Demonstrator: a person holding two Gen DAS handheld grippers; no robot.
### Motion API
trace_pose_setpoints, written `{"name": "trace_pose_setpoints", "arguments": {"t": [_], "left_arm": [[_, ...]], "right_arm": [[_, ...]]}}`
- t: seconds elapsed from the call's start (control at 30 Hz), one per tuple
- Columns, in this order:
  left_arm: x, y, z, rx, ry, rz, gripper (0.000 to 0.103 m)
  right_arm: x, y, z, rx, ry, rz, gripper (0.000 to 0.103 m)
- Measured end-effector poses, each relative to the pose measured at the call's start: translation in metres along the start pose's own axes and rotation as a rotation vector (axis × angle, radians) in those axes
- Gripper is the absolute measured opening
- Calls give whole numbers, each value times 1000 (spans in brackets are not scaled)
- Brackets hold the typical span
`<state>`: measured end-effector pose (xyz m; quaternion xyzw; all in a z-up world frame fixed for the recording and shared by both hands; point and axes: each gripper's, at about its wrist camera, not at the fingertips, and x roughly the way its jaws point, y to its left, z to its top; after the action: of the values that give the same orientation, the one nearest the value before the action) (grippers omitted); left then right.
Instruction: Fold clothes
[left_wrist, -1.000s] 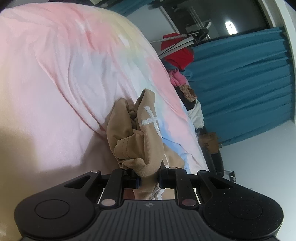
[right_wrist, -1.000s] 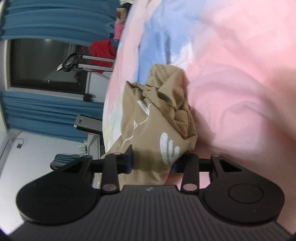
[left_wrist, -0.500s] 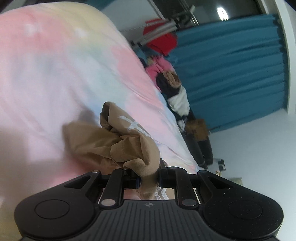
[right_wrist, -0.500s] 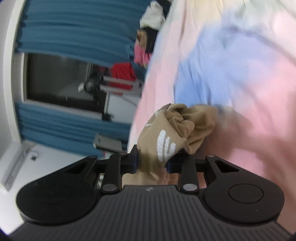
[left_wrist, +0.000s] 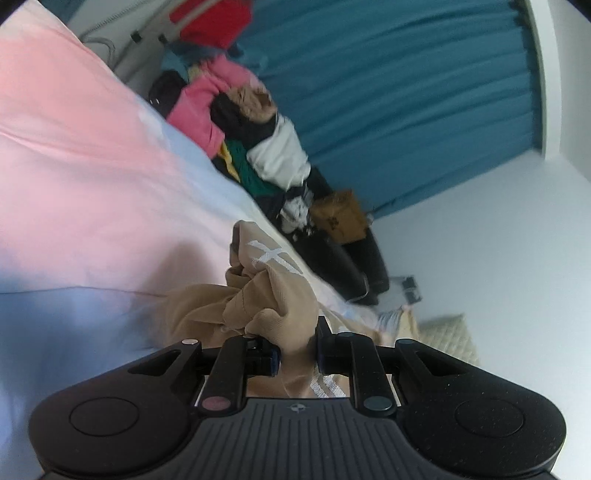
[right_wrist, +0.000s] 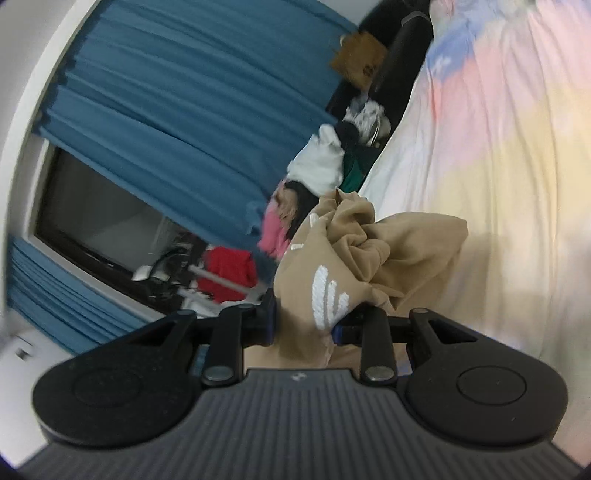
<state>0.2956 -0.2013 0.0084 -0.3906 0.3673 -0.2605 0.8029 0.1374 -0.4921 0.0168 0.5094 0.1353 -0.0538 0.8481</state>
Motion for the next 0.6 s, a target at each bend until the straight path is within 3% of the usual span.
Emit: {"name": "trace_pose_setpoints", "arguments": {"t": [0.17,0.3,0.43,0.5,0.6], "left_arm": [[30,42,-26,86,93,92,20],[18,68,-49,136,194,167,23],[0,79,-69,244,227,243,34],[-4,79,-76,310,230,304,44],[-20,65,-79,419,209,374,67]], "right_arm": [[10,-63,-35,47,53,-135,31],[2,-97,-73,80,112,-236,31],[-13,-108,-100,82,156,-313,32],[-12,-116,-105,124,187,-339,37],[-20,-112,-106,159,228,-377,43]]}}
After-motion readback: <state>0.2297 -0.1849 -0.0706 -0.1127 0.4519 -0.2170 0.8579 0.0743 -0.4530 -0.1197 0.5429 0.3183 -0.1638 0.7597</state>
